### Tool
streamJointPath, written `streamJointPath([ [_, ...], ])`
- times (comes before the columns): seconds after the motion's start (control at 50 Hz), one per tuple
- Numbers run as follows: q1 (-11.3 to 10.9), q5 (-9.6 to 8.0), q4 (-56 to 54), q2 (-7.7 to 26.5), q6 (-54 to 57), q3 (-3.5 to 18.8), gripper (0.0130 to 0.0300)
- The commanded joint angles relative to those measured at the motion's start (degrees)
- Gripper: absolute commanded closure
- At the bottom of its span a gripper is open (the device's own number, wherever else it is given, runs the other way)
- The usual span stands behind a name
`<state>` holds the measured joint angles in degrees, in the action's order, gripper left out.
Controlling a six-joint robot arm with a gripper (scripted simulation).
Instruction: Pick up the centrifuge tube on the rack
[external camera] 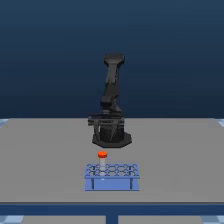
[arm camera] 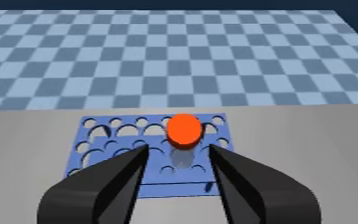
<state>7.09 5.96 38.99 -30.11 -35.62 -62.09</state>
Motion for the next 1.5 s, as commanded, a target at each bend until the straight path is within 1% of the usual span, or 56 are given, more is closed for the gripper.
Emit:
streamJointPath([
  [0.02,0.73,1.04,5.03,2.02,-5.72,1.53,0.0130],
  [0.04,0.73,1.04,5.03,2.02,-5.72,1.53,0.0130],
  [0.06,0.94,1.29,7.14,3.00,-7.59,2.26,0.0130],
  [0.1,0.94,1.29,7.14,3.00,-7.59,2.26,0.0130],
  [0.12,1.14,1.52,9.14,3.96,-9.36,2.99,0.0130],
  [0.14,1.14,1.52,9.14,3.96,-9.36,2.99,0.0130],
  [0.16,1.33,1.74,11.03,4.88,-11.02,3.70,0.0130],
  [0.2,1.33,1.74,11.03,4.88,-11.02,3.70,0.0130],
  [0.22,1.50,1.94,12.83,5.78,-12.60,4.41,0.0130],
  [0.24,1.50,1.94,12.83,5.78,-12.60,4.41,0.0130],
  [0.26,1.66,2.12,14.54,6.62,-14.11,5.10,0.0130],
  [0.3,1.66,2.12,14.54,6.62,-14.11,5.10,0.0130],
  [0.32,1.80,2.27,16.15,7.38,-15.54,5.74,0.0130],
  [0.34,1.80,2.27,16.15,7.38,-15.54,5.74,0.0130],
  [0.36,1.91,2.40,17.64,8.05,-16.87,6.33,0.0130],
  [0.4,1.91,2.40,17.64,8.05,-16.87,6.33,0.0130],
  [0.46,2.10,2.61,20.33,9.17,-19.29,7.35,0.0130],
  [0.5,2.10,2.61,20.33,9.17,-19.29,7.35,0.0130],
  [0.56,2.25,2.77,22.60,10.08,-21.35,8.22,0.0130],
  [0.6,2.25,2.77,22.60,10.08,-21.35,8.22,0.0130],
  [0.66,2.37,2.90,24.44,10.83,-23.01,8.93,0.0130],
  [0.7,2.37,2.90,24.44,10.83,-23.01,8.93,0.0130],
  [0.76,2.47,3.01,25.83,11.45,-24.25,9.50,0.0130],
  [1.12,2.64,3.30,27.10,12.66,-25.24,10.42,0.0130],
  [1.5,2.61,3.59,22.82,12.88,-20.96,9.94,0.0130],
])
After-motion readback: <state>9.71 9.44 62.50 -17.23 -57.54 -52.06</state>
